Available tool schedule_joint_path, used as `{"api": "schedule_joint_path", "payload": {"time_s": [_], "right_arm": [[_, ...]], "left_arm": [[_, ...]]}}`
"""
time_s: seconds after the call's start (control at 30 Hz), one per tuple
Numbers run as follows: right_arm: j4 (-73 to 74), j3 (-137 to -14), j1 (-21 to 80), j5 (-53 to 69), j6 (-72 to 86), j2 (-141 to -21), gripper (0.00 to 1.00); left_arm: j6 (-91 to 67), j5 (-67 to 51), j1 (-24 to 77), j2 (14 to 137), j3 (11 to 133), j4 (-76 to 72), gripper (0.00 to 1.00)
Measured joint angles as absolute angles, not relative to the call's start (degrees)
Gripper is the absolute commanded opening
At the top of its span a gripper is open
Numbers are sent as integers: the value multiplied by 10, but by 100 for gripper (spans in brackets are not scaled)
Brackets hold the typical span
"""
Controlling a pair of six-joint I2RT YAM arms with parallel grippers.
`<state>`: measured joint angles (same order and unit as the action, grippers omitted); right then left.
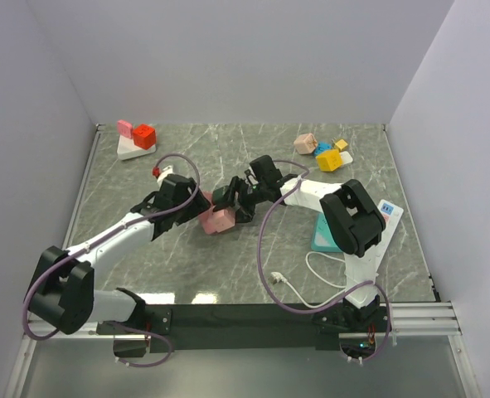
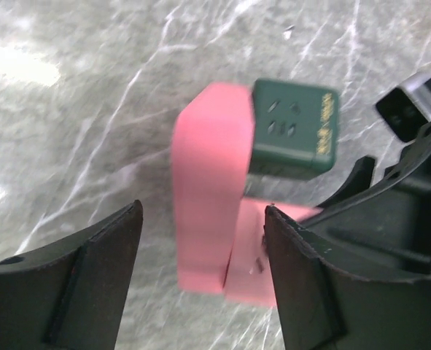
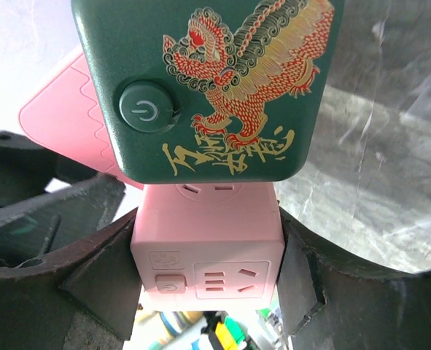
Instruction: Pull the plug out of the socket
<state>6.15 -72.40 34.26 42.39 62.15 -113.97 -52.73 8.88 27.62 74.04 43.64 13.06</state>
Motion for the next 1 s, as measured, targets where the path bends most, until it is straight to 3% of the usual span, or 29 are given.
{"api": "schedule_joint_path", "payload": {"time_s": [0.23,0.43,0.53,0.57,0.6,1.0], "right_arm": [[70,-724,344,446,632,-1140,0],[68,-724,341,447,648,-1139,0],[65,-724,336,453,652,-1139,0],[64,-724,335,453,654,-1139,0],[64,-724,335,454,655,-1139,0],[185,-762,279,514,558,-1132,0]], "left_arm": [[-522,90,294,781,450,92,58],[-522,107,296,794,450,91,31],[-521,109,297,793,448,83,15],[-522,110,298,793,446,79,3],[-522,112,298,792,445,77,1],[-538,127,326,792,448,34,1]]}}
